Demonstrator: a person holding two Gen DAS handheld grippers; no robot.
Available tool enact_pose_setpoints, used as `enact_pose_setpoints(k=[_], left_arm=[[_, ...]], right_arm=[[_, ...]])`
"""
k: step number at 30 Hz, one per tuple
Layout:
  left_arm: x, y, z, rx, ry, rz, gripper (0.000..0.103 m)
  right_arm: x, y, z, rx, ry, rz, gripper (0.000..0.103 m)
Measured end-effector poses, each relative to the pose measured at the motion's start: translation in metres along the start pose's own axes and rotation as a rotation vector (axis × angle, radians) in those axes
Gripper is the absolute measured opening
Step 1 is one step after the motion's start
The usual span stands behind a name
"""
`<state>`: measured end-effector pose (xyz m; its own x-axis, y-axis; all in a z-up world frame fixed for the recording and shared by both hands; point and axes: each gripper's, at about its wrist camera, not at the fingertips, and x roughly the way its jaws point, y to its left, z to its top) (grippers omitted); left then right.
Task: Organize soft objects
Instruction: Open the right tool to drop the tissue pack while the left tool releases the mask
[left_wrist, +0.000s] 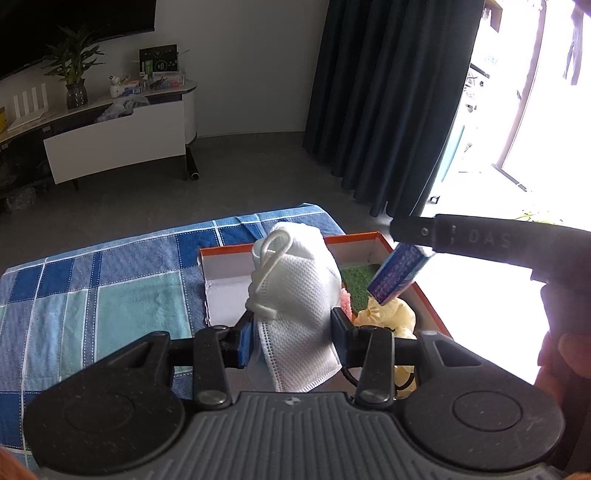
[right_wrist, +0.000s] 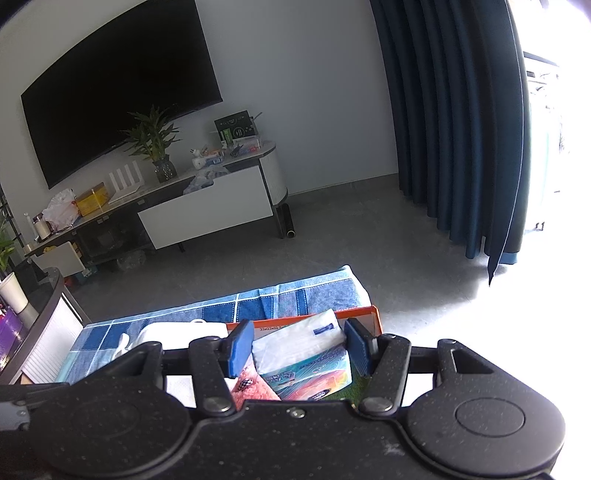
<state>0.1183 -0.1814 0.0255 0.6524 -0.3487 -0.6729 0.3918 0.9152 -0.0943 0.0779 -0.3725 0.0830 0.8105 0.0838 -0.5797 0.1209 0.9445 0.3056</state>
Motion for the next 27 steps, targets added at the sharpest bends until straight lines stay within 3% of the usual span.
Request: enact_pose_setpoints(k=[7, 9, 10, 12, 20, 27], left_arm=[[0.003, -0.002, 0.001, -0.001, 0.010, -0.019, 0.043], [0.004, -0.002, 0.000, -0.003, 0.014, -0.019, 0.043], [0.005, -0.001, 0.000, -0.005, 0.015, -0.017, 0.043], [0.006, 0.001, -0.001, -0.008, 0.020, -0.015, 0.043], [0.001, -0.003, -0.004, -0.008, 0.024, -0.035, 0.040], [-0.007, -0.020, -0.013, -0.024, 0.041, -0.138, 0.039]], right_arm=[[0.016, -0.003, 0.002, 0.017, -0.028, 0.012, 0.067], [0.021, -0.005, 0.001, 0.023, -0.028, 0.026, 0.070], [0.024, -0.007, 0.000, 0.019, -0.012, 0.018, 0.078], [0.024, -0.008, -0.005, 0.000, 0.016, 0.003, 0.078], [-0.010, -0.017, -0.017, -0.034, 0.013, -0.044, 0.080], [-0.046, -0.019, -0.023, -0.038, -0.028, -0.044, 0.082]])
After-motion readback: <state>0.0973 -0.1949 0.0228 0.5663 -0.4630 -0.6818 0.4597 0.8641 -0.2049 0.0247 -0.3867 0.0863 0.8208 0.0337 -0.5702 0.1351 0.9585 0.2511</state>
